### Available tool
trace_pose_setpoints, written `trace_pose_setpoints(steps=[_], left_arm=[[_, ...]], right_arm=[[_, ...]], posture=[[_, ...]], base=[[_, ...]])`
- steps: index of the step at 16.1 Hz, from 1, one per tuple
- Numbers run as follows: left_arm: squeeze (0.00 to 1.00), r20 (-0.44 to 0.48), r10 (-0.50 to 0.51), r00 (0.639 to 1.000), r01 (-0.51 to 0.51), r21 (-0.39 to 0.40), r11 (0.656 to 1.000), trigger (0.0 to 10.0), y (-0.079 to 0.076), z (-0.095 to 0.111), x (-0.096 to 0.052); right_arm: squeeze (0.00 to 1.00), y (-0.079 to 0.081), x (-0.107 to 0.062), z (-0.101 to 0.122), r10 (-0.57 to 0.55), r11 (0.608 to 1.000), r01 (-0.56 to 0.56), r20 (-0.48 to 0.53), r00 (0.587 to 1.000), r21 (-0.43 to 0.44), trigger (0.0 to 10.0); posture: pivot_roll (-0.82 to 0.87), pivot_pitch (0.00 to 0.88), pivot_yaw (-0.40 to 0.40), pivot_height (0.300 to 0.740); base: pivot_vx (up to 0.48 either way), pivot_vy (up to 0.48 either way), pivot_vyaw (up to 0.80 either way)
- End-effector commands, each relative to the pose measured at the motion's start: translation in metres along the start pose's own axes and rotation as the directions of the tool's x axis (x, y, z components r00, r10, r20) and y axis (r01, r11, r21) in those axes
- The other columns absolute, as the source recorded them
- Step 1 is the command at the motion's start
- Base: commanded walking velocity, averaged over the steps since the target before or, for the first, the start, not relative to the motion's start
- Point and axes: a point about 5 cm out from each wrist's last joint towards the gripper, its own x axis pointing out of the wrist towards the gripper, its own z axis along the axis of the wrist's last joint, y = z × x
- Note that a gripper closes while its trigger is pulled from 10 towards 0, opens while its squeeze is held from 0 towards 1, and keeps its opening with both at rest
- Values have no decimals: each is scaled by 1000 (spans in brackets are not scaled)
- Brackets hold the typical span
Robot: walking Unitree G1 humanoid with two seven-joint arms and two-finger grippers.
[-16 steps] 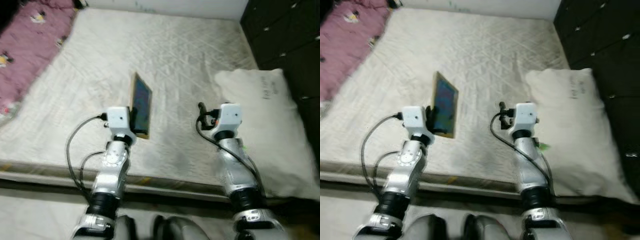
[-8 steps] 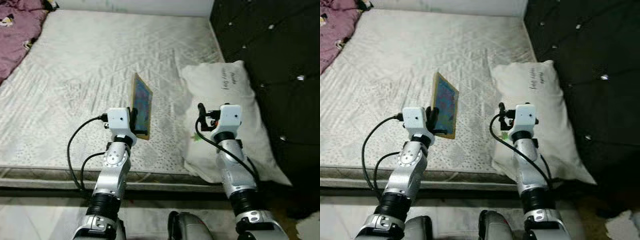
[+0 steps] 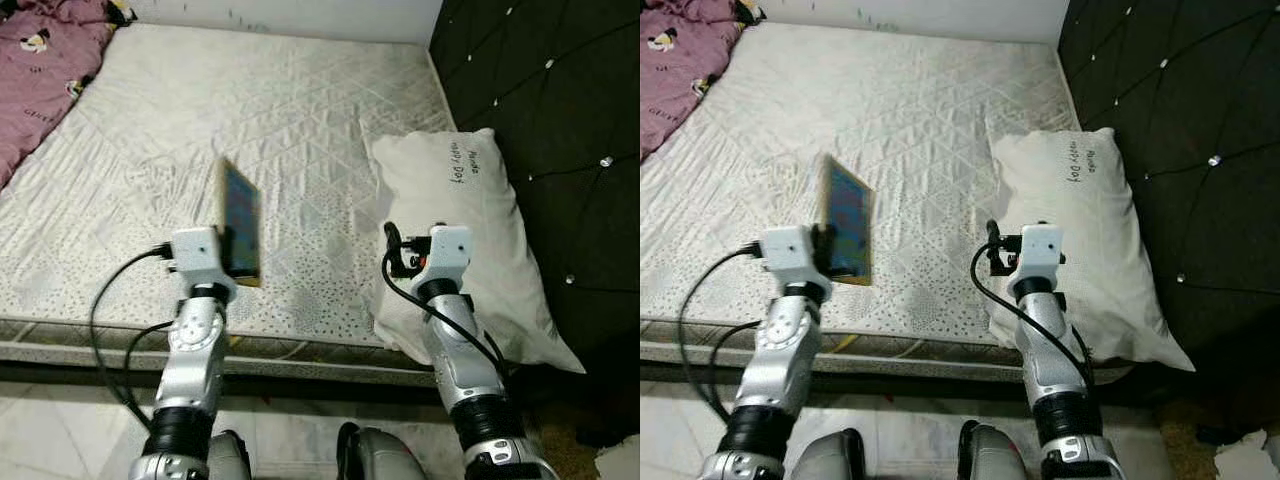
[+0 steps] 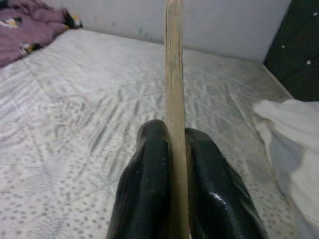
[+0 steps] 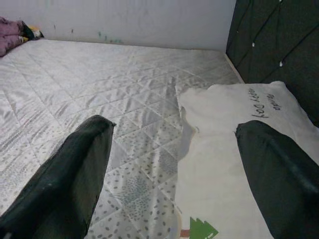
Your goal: Clean up the room
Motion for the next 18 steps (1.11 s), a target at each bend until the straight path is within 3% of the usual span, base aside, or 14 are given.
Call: trace_pose_setpoints(steps=[1,18], left_arm=[[0,30,2,1000,-3,5,1000,10000,0,7,0],[0,22,5,1000,-5,-3,1000,10000,1,12,-4]], right_arm=[[0,1,0,2,14,1000,-14,1,1000,11,10000],[0,10,1,7,93,996,-93,12,996,-1,10000]], posture=[[-29,134,-32,740],[-26,214,-50,740]], base=[[0,0,0],[0,0,0]])
